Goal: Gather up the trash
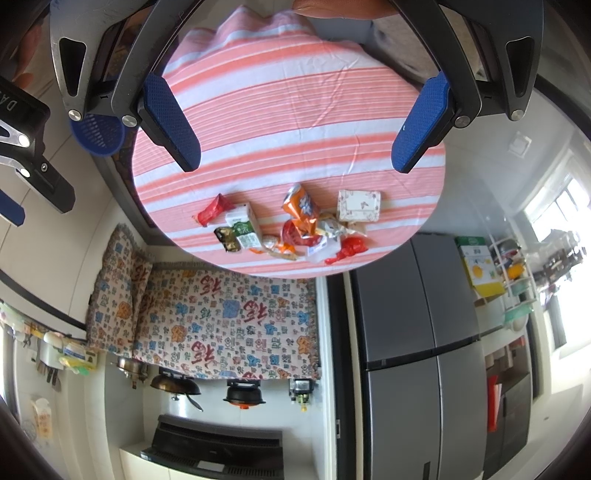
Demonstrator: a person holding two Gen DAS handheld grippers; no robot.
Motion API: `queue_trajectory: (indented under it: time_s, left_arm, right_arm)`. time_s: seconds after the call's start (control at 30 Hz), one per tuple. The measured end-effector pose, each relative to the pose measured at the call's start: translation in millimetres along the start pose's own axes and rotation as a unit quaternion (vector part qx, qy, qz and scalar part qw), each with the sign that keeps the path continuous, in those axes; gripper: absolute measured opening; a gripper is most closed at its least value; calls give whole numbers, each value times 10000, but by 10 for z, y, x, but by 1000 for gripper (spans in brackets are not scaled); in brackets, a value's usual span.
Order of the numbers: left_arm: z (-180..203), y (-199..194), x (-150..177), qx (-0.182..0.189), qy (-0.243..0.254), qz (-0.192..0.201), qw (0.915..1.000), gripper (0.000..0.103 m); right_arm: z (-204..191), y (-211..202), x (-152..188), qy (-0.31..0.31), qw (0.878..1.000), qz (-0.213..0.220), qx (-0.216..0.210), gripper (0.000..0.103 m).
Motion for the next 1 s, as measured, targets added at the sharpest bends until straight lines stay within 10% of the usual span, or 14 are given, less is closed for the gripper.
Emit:
queue_trajectory:
  time_s: [1.0]
  left_arm:
    - [-23, 62, 11, 29, 2, -71, 10000, 103]
  right_arm:
    - [-33, 56, 67, -13, 10000, -81, -16, 103]
Point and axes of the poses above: each gripper's, at about its wrist camera, not at the fingertips, and y roughly the way its jaws point, z to its right, x to its underside, the point moved 8 cm from there along y, roughly the way its jaws point, and after that the axes turned 4 degrees about x, right-handed, at the moved point
